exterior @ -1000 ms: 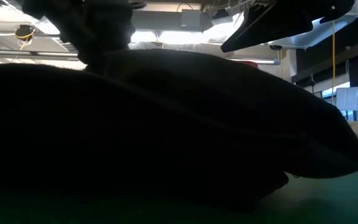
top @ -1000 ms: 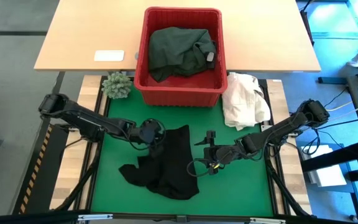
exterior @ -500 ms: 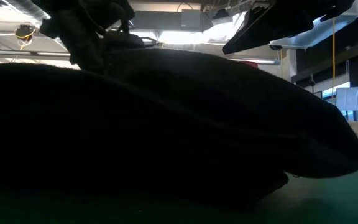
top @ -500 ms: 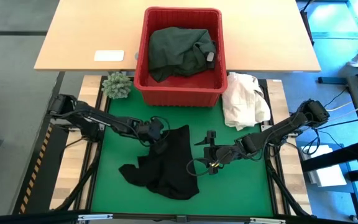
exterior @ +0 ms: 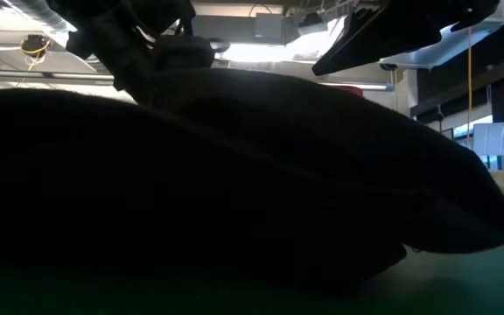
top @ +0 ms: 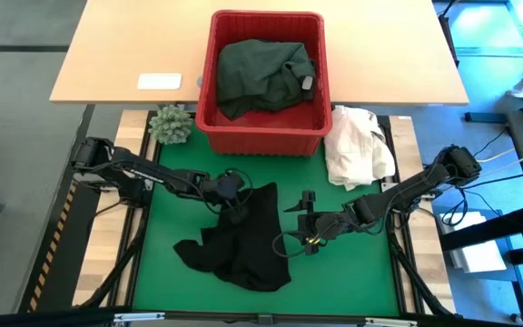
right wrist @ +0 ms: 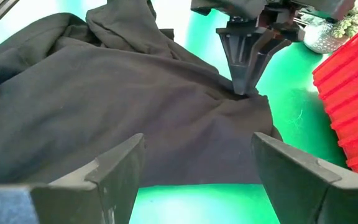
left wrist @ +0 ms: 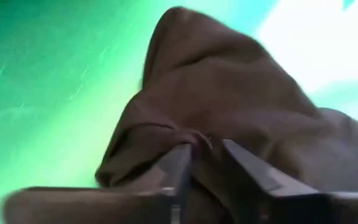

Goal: Fold laundry
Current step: Fold the black shirt

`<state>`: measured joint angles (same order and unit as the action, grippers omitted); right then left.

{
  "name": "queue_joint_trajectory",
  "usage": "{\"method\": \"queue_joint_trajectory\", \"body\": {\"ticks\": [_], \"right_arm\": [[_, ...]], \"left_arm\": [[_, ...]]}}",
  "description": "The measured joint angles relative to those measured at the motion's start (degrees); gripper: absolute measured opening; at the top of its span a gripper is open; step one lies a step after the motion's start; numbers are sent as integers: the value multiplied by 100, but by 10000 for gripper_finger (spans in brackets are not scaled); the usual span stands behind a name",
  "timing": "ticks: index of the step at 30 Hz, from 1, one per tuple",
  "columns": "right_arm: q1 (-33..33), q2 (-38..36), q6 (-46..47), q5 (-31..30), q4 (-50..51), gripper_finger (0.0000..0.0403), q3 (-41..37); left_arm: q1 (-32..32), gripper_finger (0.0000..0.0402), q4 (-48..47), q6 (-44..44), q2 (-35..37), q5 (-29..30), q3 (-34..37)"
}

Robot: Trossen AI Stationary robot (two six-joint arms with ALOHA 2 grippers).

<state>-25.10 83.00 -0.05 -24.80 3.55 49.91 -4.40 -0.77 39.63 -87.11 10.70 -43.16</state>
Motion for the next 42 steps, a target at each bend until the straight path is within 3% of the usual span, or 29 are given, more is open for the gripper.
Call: {"method": "queue_joint_trajectory", "body": {"ticks": [2,9,18,24,30,33,36,42], "right_arm": [[0,0,0,1,-1,294,0],[0,0,-42,-114,0,294,0],[0,0,-195,-778,-86,294,0],[0,0,-323,-452,-664,294,0],[-2,0,-893,-12,-1561,289,3],[-4,0,-1107,-214,-1557,258,137],[-4,0,-1325,-517,-1506,201,301],[-107,-65,-1834,-1075,-595,82,900]], "left_arm": [[0,14,253,-141,1,-135,0],[-184,1,1336,-858,26,-562,-223],[-907,0,1025,-2109,35,-566,-1549],[-1282,0,600,-2703,35,-161,-2136],[-1373,0,565,-3213,35,-279,-2542],[-1401,0,470,-3412,33,-334,-2773],[-1433,0,84,-3651,33,-327,-3132],[-1558,0,-1073,-4158,31,438,-4099]]}}
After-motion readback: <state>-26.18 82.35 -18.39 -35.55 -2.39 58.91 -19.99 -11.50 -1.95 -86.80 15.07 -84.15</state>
